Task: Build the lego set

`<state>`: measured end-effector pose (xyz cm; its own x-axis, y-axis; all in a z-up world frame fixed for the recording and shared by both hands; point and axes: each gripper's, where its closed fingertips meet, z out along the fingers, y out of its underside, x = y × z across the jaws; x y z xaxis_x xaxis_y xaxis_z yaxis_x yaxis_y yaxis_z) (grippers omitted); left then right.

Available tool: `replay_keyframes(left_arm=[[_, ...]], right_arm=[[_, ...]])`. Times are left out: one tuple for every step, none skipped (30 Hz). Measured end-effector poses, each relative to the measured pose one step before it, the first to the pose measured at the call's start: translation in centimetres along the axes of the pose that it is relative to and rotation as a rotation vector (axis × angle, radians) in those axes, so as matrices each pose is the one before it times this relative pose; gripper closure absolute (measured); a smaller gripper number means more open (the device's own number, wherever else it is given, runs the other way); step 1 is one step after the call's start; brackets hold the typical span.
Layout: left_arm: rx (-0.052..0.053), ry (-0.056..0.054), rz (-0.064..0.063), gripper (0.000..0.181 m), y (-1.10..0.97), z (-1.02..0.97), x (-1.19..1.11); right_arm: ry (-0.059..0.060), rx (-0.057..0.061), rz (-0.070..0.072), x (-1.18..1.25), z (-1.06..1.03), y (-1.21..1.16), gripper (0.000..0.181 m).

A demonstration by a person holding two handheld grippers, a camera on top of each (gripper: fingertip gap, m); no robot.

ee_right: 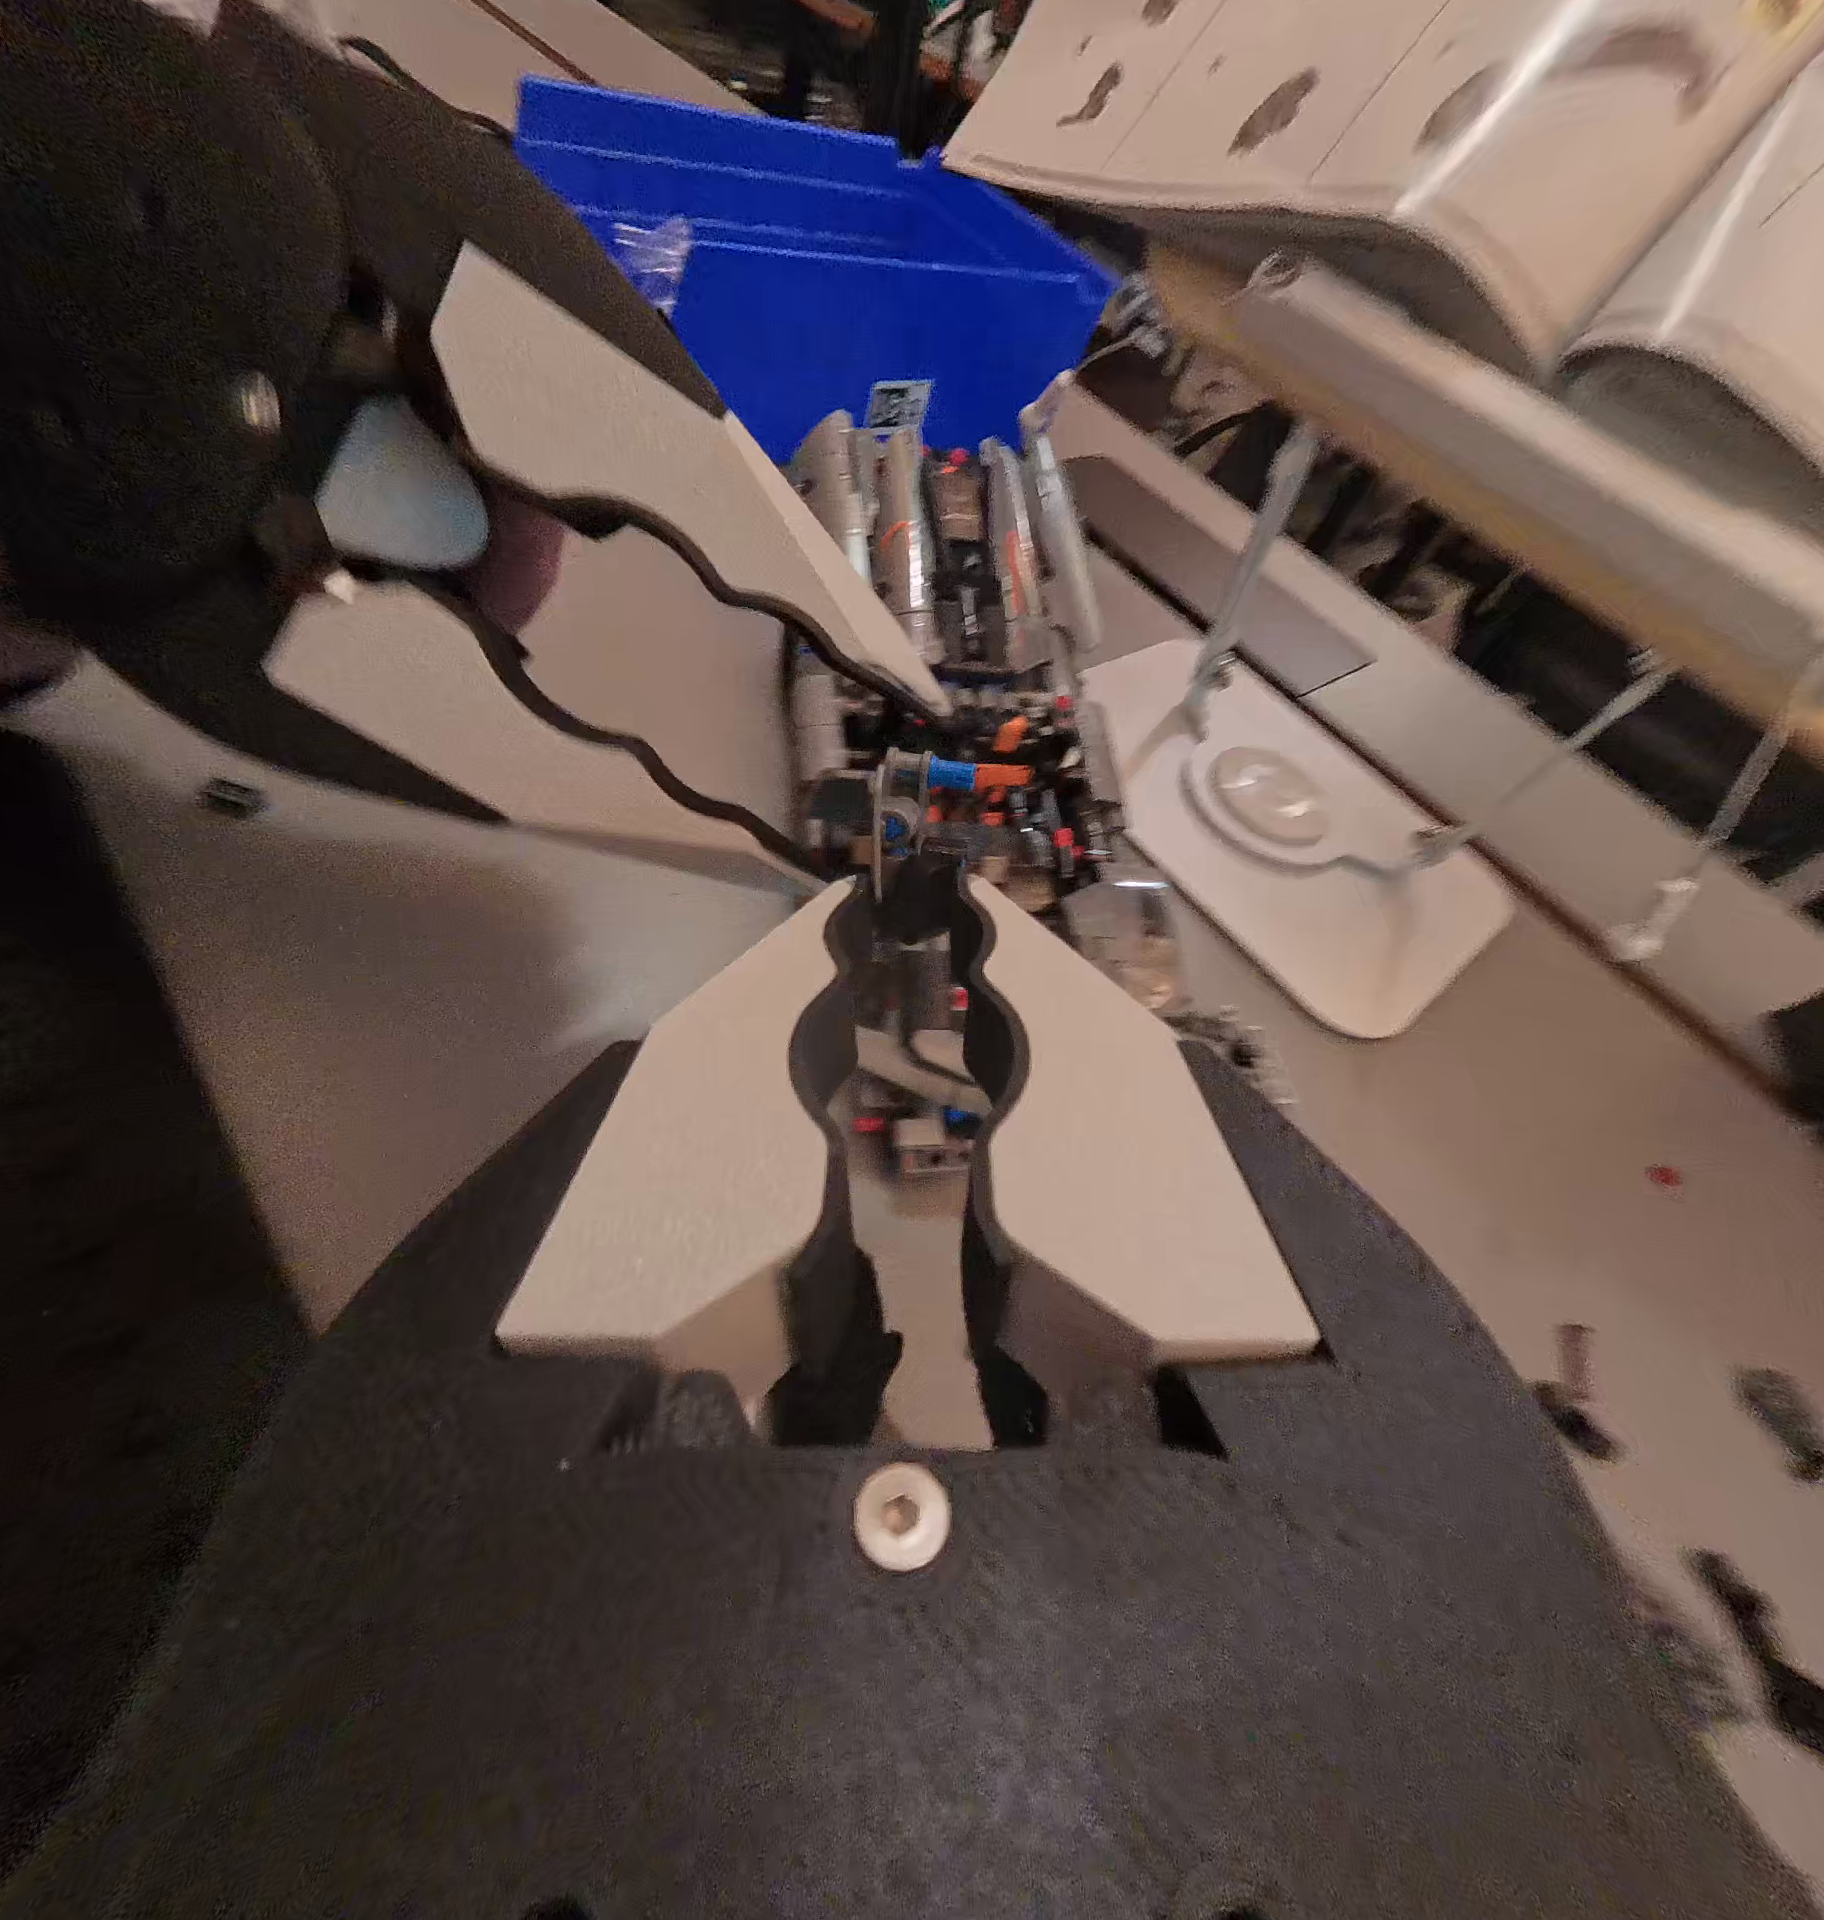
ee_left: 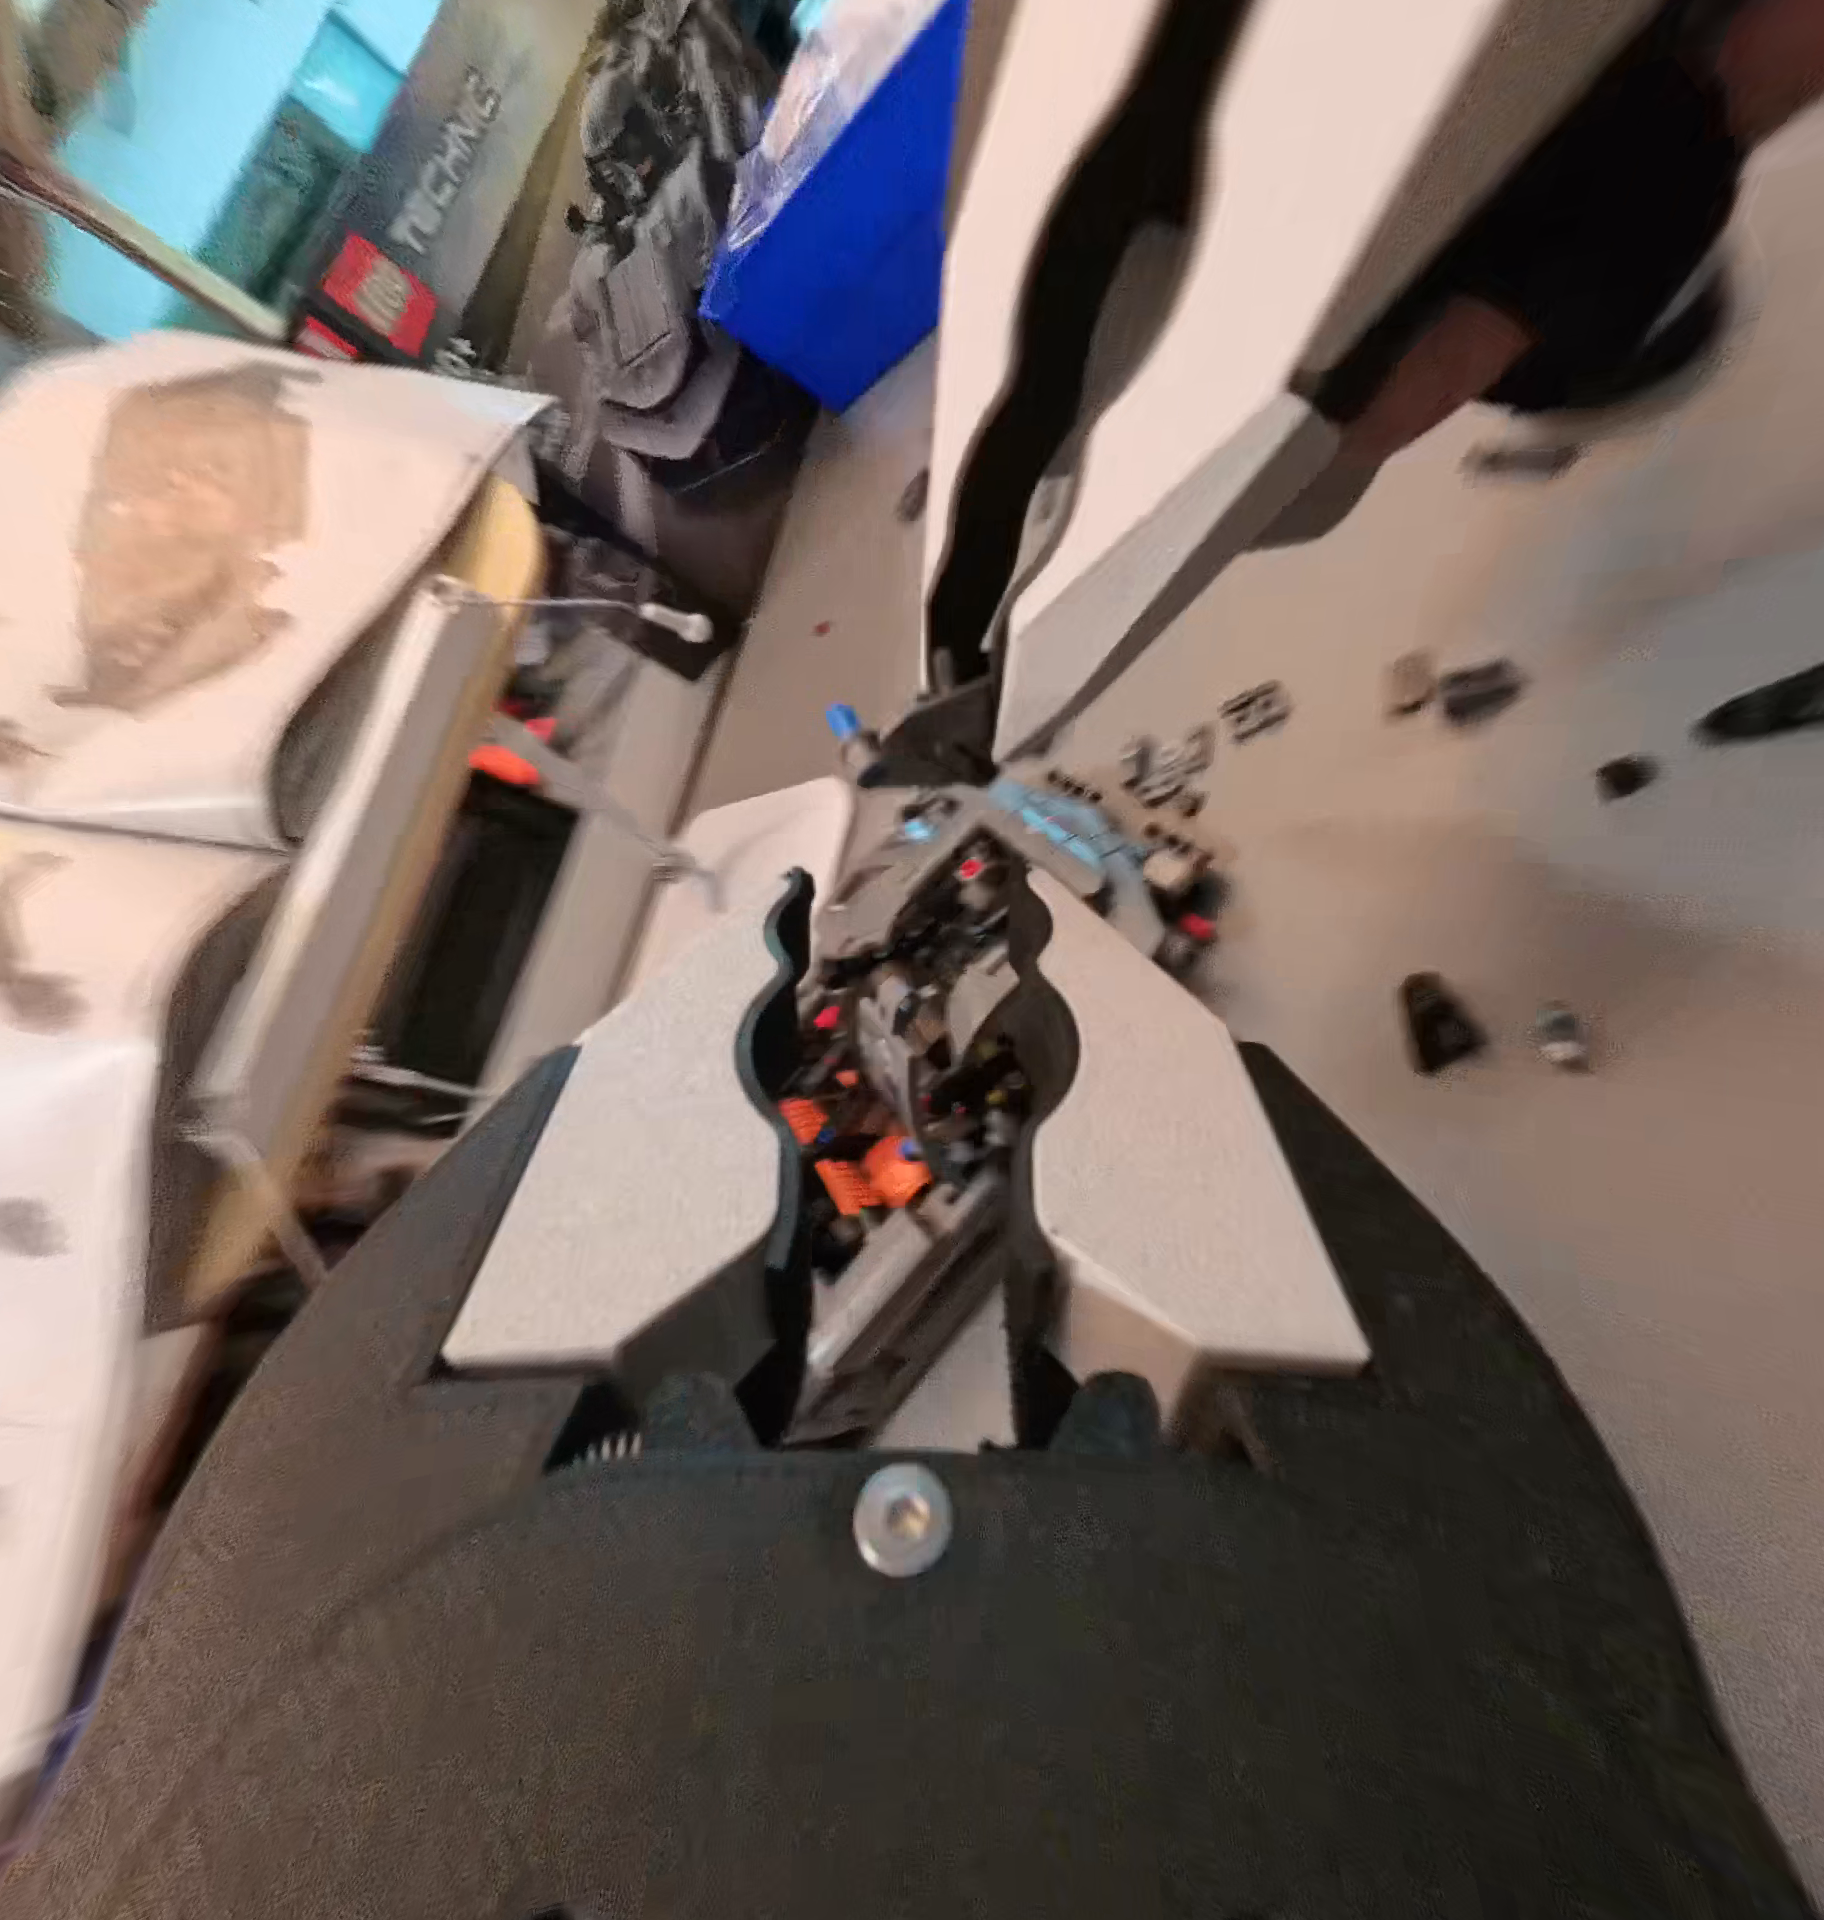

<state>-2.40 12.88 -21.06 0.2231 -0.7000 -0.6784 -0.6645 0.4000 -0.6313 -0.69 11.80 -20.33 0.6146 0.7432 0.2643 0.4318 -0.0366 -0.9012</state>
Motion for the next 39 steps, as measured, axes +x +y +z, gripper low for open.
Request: replay_keyframes(left_arm=[[0.0435, 0.0795, -0.1153, 0.146, -0.148, -0.337, 0.040], [0.0635, 0.0751, -0.1411, 0.143, -0.504, -0.409, -0.106], [0.0929, 0.0937, -0.1416, 0.145, -1.037, -0.509, 0.205], [0.0933, 0.1049, -0.1341, 0.148, -1.096, -0.450, 0.477], [0.0589, 0.0770, -0.1234, 0.148, -0.635, -0.236, 0.191], [0.0472, 0.0654, -0.0973, 0.150, -0.463, -0.145, 0.222], [0.0494, 0.0536, -0.0682, 0.156, -0.438, -0.084, 0.282], [0.0256, 0.0344, -0.0561, 0.160, -0.047, 0.129, 0.149], [-0.0155, 0.0391, -0.0435, 0.159, 0.497, 0.335, 0.294], [-0.0133, 0.0300, -0.0299, 0.156, 0.390, 0.406, 0.286], [0.0141, 0.0151, -0.0217, 0.156, -0.028, 0.269, 0.206], [0.0073, -0.0094, -0.0171, 0.157, 0.020, 0.106, -0.159], [-0.0035, -0.0079, -0.0118, 0.162, 0.107, -0.067, -0.241], [0.0008, -0.0001, -0.0196, 0.170, 0.016, -0.180, -0.222], [0.0073, 0.0149, -0.0328, 0.171, -0.037, -0.077, -0.045], [0.0019, 0.0132, -0.0341, 0.167, 0.064, 0.023, -0.045], [-0.0124, 0.0004, -0.0196, 0.165, 0.263, 0.056, -0.163], [0.0089, 0.0114, -0.0147, 0.164, -0.050, 0.000, 0.102], [0.0055, -0.0054, -0.0202, 0.161, -0.076, -0.053, -0.145], [0.0011, 0.0017, -0.0069, 0.159, -0.064, -0.079, 0.004], [0.0015, 0.0184, -0.0073, 0.159, -0.051, -0.017, 0.258], [-0.0066, 0.0230, -0.0188, 0.159, 0.105, 0.108, 0.262], [-0.0114, 0.0162, -0.0225, 0.159, 0.278, 0.215, 0.110], [-0.0176, 0.0076, -0.0223, 0.159, 0.460, 0.305, -0.072], [0.0011, 0.0186, -0.0157, 0.160, 0.213, 0.255, 0.088], [0.0164, 0.0200, -0.0116, 0.163, -0.066, 0.064, 0.162], [0.0077, 0.0070, -0.0053, 0.166, -0.063, -0.119, -0.038], [-0.0012, 0.0053, 0.0006, 0.168, 0.008, -0.143, -0.072], [0.0105, 0.0026, 0.0064, 0.171, -0.130, -0.180, -0.079], [0.0095, -0.0023, 0.0065, 0.173, -0.096, -0.065, -0.089], [0.0009, -0.0025, 0.0068, 0.176, -0.001, -0.043, -0.080], [-0.0020, -0.0007, 0.0110, 0.177, 0.022, -0.012, -0.009], [0.0027, -0.0087, 0.0179, 0.179, -0.022, -0.008, -0.030], [-0.0027, -0.0138, 0.0197, 0.180, 0.038, 0.029, -0.061], [-0.0048, -0.0080, 0.0176, 0.181, 0.069, 0.051, 0.024], [0.0082, -0.0122, 0.0145, 0.181, -0.167, -0.115, -0.068], [0.0104, -0.0245, 0.0171, 0.181, -0.253, -0.209, -0.263], [-0.0076, -0.0112, 0.0243, 0.181, -0.042, -0.107, -0.040], [-0.0182, -0.0050, 0.0242, 0.181, 0.127, 0.042, 0.116]], right_arm=[[0.0317, 0.0053, -0.0573, 0.331, -0.360, -0.280, 0.170], [0.0395, 0.0069, -0.0659, 0.357, -0.356, -0.318, 0.170], [0.0522, -0.0036, -0.0751, 0.470, -0.300, -0.190, 0.169], [0.0353, -0.0059, -0.0911, 0.122, -0.187, -0.157, 0.169], [0.0270, 0.0056, -0.0967, -0.103, -0.195, -0.302, 0.169], [0.0287, 0.0035, -0.0818, -0.086, -0.164, -0.271, 0.169], [0.0188, -0.0043, -0.0565, -0.124, -0.076, -0.127, 0.169], [0.0113, 0.0034, -0.0406, -0.165, -0.066, -0.187, 0.169], [0.0065, 0.0078, -0.0387, -0.236, -0.053, -0.214, 0.169], [0.0090, 0.0053, -0.0451, -0.242, -0.015, -0.196, 0.169], [0.0168, 0.0022, -0.0468, -0.162, 0.002, -0.183, 0.169], [0.0169, -0.0042, -0.0355, -0.061, -0.002, -0.073, 0.169], [0.0077, -0.0025, -0.0175, -0.060, -0.009, -0.018, 0.169], [0.0073, 0.0055, -0.0043, 0.010, -0.022, -0.117, 0.169], [0.0147, -0.0017, -0.0046, 0.104, 0.006, -0.049, 0.169], [0.0134, -0.0103, -0.0116, 0.071, 0.048, 0.024, 0.169], [0.0124, -0.0030, -0.0175, 0.041, 0.028, -0.064, 0.169], [0.0129, 0.0035, -0.0169, 0.091, -0.004, -0.087, 0.169], [0.0074, 0.0011, -0.0038, 0.075, 0.014, 0.009, 0.169], [0.0006, 0.0015, 0.0025, 0.009, 0.022, -0.008, 0.169], [0.0101, 0.0042, -0.0135, 0.088, -0.018, -0.059, 0.169], [0.0161, 0.0038, -0.0245, 0.179, -0.031, -0.073, 0.169], [0.0069, 0.0028, -0.0142, 0.069, 0.022, -0.092, 0.169], [-0.0032, 0.0022, -0.0069, -0.109, 0.067, -0.144, 0.169], [0.0026, 0.0008, -0.0156, -0.108, 0.079, -0.164, 0.169], [0.0099, 0.0005, -0.0226, -0.043, 0.028, -0.166, 0.169], [0.0084, 0.0017, -0.0156, -0.004, 0.007, -0.117, 0.169], [-0.0001, 0.0057, -0.0041, -0.051, -0.009, -0.087, 0.169], [-0.0003, 0.0064, 0.0040, 0.023, -0.005, -0.039, 0.169], [-0.0009, 0.0058, 0.0067, 0.040, 0.001, -0.025, 0.169], [-0.0075, 0.0067, 0.0085, -0.003, -0.007, -0.040, 0.169], [-0.0104, 0.0074, 0.0156, 0.003, -0.027, -0.011, 0.169], [-0.0169, 0.0092, 0.0353, -0.002, -0.007, 0.040, 0.169], [-0.0278, 0.0099, 0.0544, -0.028, -0.006, 0.098, 0.169], [-0.0283, 0.0099, 0.0534, 0.036, -0.095, 0.119, 0.169], [-0.0292, 0.0121, 0.0520, 0.061, -0.149, 0.043, 0.169], [-0.0380, 0.0097, 0.0509, -0.096, -0.147, 0.020, 0.169], [-0.0296, -0.0024, 0.0308, -0.110, -0.112, 0.153, 0.168], [-0.0177, 0.0038, 0.0162, -0.088, -0.060, 0.071, 0.168]])
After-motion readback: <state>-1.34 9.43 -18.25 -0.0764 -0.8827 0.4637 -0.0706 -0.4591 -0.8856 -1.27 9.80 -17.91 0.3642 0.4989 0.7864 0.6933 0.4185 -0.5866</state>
